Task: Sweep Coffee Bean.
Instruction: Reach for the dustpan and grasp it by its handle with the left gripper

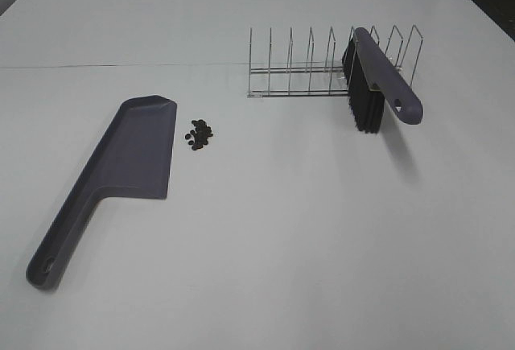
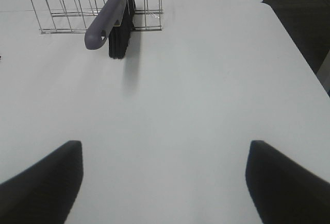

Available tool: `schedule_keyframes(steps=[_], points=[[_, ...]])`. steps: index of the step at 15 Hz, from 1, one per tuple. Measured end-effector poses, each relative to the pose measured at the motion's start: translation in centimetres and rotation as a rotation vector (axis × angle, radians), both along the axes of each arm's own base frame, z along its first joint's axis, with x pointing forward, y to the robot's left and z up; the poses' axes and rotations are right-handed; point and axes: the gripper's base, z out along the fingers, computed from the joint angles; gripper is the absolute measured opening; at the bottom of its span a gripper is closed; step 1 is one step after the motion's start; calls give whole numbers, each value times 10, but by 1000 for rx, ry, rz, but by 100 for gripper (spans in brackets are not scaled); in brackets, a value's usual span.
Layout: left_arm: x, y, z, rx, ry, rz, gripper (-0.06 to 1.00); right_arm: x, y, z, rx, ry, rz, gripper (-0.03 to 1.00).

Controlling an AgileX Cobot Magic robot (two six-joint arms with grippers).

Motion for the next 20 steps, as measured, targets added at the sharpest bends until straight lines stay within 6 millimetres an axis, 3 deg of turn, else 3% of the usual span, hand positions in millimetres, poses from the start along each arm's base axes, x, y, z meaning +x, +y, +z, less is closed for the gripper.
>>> schedule_keyframes(steps=[20], points=[[0, 0, 0, 0, 0, 0, 70, 0, 0, 0, 0, 0, 0, 76]])
